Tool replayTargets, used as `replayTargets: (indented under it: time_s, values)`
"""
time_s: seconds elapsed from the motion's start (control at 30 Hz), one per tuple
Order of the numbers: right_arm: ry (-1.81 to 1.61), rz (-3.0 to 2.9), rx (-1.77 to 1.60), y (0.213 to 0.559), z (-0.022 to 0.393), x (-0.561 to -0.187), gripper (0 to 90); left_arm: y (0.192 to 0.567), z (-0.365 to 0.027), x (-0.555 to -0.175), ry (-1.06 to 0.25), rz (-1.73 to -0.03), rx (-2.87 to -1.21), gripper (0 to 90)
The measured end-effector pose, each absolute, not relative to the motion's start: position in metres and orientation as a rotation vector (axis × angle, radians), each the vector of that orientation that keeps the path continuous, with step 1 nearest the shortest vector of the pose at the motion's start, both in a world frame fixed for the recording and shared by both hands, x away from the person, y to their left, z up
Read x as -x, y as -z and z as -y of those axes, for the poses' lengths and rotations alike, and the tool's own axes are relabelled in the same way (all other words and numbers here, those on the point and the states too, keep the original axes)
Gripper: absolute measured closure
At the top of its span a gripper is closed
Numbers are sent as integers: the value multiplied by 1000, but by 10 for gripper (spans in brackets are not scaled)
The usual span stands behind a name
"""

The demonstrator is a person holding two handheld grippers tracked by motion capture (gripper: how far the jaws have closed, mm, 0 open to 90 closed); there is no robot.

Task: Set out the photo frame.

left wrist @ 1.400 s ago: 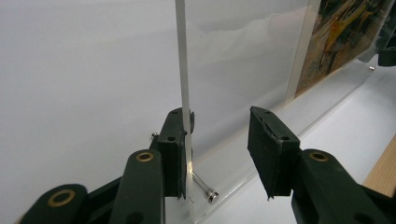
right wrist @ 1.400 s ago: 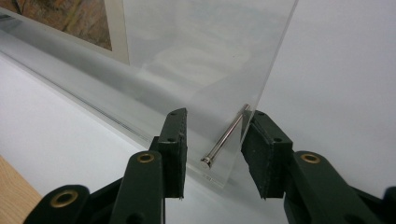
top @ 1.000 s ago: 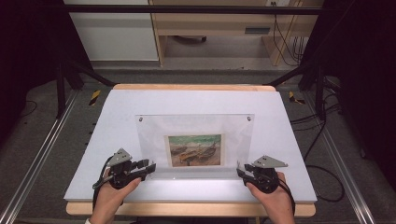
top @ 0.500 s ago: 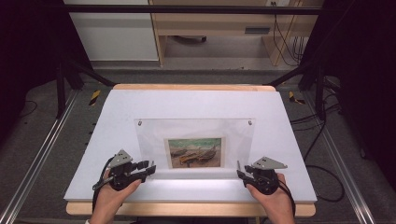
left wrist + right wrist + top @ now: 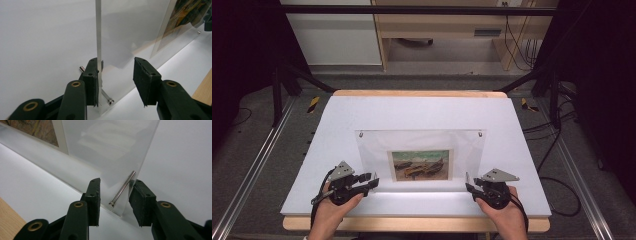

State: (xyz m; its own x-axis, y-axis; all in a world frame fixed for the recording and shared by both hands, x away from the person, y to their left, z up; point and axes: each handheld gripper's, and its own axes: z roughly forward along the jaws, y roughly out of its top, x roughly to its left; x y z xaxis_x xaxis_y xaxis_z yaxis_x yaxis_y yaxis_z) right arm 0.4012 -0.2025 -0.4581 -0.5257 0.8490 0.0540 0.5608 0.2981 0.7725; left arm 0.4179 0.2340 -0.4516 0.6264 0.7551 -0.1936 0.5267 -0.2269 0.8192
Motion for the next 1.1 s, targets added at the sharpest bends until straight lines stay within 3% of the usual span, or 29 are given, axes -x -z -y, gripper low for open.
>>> replayTargets:
  time_s: [0.63,0.7,0.73,0.77,0.8,0.83,0.87,0.9,0.93,1.1]
  values:
    - [-1088,-2202,-1265,460,201,-401,580,452,-232,-416,-327,-1023,-1896,540]
    - [-1095,-2198,-1261,460,200,-401,542,452,-231,-415,-342,-1018,-1888,501]
    - [-1095,-2188,-1252,460,198,-401,471,451,-229,-414,-348,-1012,-1881,470]
    - [-1095,-2188,-1252,460,198,-401,471,451,-229,-414,-348,-1012,-1881,445]
    - [-1090,-2184,-1228,460,196,-402,375,452,-227,-414,-372,-1005,-1889,417]
    - [-1090,-2184,-1228,460,196,-402,375,452,-227,-414,-372,-1005,-1889,383]
    - [-1086,-2173,-1203,459,195,-402,299,452,-226,-413,-384,-997,-1897,358]
    - [-1086,-2173,-1203,459,195,-402,299,452,-226,-413,-384,-997,-1897,339]
    - [-1083,-2171,-1197,458,193,-402,231,452,-225,-413,-386,-995,-1895,320]
    - [-1087,-2126,-1167,456,193,-403,137,451,-224,-413,-407,-994,-1893,241]
